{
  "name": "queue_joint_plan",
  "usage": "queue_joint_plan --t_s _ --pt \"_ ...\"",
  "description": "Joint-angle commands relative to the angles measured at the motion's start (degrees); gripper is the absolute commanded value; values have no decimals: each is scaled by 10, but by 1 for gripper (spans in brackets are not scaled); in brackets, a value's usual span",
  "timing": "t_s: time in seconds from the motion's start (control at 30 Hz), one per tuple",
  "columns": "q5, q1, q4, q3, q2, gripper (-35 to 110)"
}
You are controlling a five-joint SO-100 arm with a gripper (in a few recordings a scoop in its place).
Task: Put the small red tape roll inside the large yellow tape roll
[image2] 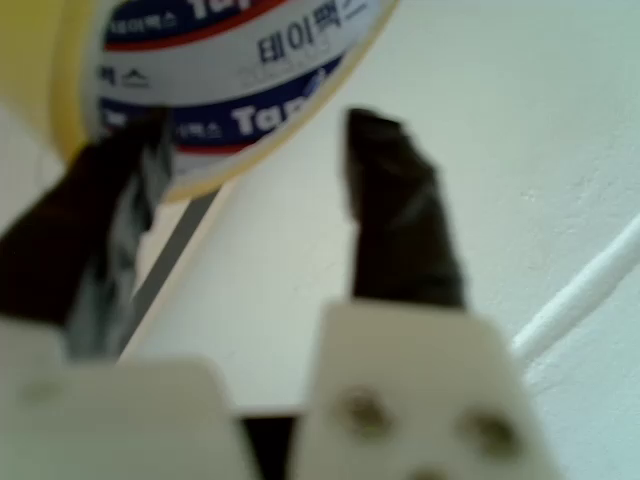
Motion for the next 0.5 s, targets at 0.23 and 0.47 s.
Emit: queue_joint_plan --t_s 0.23,0.47 --pt "-1 39 191 -37 153 0" --pt "104 94 429 -127 231 0"
